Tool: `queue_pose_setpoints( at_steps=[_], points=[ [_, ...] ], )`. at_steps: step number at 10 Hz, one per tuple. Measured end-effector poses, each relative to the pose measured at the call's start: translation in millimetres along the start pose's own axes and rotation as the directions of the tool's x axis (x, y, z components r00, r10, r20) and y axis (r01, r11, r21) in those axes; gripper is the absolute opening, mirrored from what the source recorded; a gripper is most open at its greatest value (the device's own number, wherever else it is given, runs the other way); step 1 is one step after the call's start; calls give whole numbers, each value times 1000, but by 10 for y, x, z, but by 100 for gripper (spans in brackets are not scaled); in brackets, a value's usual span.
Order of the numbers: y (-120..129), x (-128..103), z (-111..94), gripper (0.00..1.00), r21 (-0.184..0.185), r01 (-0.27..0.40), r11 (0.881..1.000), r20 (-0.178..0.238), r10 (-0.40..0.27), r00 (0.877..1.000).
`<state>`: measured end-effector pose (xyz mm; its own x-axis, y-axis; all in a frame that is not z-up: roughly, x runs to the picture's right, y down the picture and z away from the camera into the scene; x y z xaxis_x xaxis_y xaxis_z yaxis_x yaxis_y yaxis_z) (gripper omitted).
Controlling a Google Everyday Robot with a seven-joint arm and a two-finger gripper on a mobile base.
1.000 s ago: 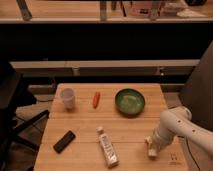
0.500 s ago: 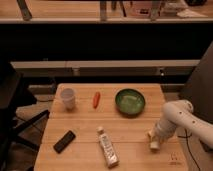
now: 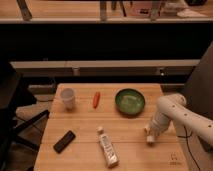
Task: Wipe the white sponge on the table
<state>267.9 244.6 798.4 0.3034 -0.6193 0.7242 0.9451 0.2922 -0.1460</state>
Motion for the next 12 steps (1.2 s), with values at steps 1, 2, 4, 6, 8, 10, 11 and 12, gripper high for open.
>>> queue_pose_setpoints(
  at_steps=[1, 2, 4, 6, 8, 10, 11, 12],
  points=[
    [2, 45, -24, 0, -5, 6, 1000, -4, -6, 1000],
    [9, 76, -34, 0, -6, 7, 1000, -3, -7, 1000],
    [-74, 202, -74, 0, -13, 26, 1000, -3, -26, 1000],
    [-108, 206, -87, 0, -29, 50, 998, -3, -50, 999],
    [-125, 224, -97, 0, -32, 51, 998, -1, -51, 999],
    [-185, 238, -88, 0, -38, 57, 998, 1, -57, 998],
    [-250, 246, -82, 0, -42, 61, 997, 2, -61, 998],
    [-304, 245, -72, 0, -44, 67, 997, 4, -67, 998]
  ],
)
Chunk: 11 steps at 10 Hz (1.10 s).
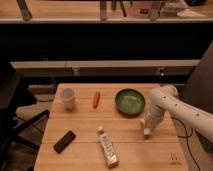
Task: Wipe the white sponge on the table
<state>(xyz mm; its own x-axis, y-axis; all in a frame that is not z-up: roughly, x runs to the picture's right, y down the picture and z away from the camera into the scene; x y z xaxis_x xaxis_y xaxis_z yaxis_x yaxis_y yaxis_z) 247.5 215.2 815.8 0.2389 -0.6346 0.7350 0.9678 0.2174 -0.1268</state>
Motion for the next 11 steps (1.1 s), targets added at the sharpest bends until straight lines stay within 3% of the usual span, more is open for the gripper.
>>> queue_pose_setpoints(
  at_steps=[11],
  points=[
    [-146, -50, 12, 0, -17, 26, 1000, 2, -26, 1000]
  ],
)
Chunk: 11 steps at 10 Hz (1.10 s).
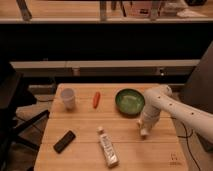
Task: Wipe the white sponge on the table
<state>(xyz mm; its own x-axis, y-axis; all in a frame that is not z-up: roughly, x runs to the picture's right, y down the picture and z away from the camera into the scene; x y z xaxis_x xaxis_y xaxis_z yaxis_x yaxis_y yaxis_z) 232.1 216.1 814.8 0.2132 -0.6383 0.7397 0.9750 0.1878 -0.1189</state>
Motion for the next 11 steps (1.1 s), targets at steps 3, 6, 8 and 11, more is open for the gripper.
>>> queue_pose_setpoints(
  at_steps=[3, 6, 8, 11],
  points=[
    [84, 37, -17, 0, -4, 0, 1000, 0, 0, 1000],
    [23, -35, -11, 0, -11, 3, 1000, 4, -3, 1000],
    [-146, -6, -11, 0, -5, 13, 1000, 1, -13, 1000],
    [-13, 28, -36, 0, -11, 7, 1000, 4, -7, 1000]
  ],
)
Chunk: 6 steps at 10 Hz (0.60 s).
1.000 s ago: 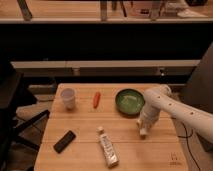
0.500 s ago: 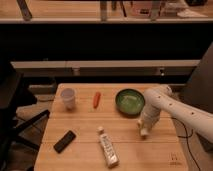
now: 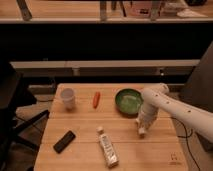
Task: Wipe the white sponge on the table
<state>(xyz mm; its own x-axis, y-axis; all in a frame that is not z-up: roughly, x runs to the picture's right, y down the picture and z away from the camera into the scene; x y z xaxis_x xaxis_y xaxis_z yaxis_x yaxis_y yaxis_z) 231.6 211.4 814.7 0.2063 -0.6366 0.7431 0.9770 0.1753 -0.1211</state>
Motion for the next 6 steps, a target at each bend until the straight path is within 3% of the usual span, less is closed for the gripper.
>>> queue_pose_setpoints(
  at_steps=[6],
  points=[
    [-124, -10, -9, 0, -15, 31, 999, -4, -31, 1000]
  ],
)
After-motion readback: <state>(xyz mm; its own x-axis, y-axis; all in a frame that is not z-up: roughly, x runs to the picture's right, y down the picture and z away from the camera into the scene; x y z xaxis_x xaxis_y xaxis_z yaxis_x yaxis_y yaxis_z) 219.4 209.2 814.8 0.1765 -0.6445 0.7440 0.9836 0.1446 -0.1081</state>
